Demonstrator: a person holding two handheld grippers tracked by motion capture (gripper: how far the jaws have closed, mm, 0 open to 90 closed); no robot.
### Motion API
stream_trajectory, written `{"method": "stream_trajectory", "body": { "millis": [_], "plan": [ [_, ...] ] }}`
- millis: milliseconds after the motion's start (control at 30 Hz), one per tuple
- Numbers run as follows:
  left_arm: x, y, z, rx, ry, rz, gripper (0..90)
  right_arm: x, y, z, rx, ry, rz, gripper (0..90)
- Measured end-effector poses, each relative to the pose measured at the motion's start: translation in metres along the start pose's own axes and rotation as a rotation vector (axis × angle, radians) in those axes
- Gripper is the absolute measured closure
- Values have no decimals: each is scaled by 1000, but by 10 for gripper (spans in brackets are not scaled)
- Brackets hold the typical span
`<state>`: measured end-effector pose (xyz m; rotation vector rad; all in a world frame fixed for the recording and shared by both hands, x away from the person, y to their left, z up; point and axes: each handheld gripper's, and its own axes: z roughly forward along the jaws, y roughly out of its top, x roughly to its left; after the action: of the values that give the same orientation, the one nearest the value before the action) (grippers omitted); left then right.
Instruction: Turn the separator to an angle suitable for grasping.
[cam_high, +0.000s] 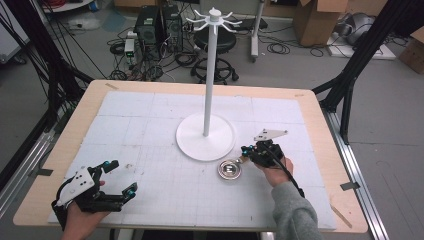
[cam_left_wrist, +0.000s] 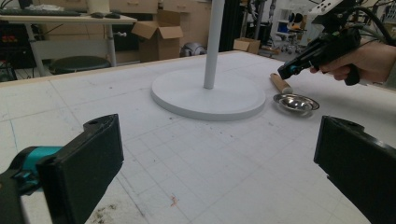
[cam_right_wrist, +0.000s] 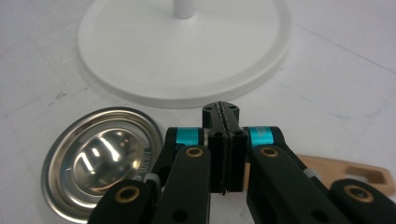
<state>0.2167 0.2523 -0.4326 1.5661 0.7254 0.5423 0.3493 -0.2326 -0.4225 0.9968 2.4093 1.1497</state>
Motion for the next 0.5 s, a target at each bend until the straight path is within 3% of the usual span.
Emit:
{"method": "stream_trajectory", "body": {
  "millis": [233,500],
  "plan": [
    [0,0,0,-2,0,-4,18,8,4,9,29,16,-16,900],
    [0,0,-1,-3,-1,-3,18,15,8,23,103,20,-34,900]
  ]
}}
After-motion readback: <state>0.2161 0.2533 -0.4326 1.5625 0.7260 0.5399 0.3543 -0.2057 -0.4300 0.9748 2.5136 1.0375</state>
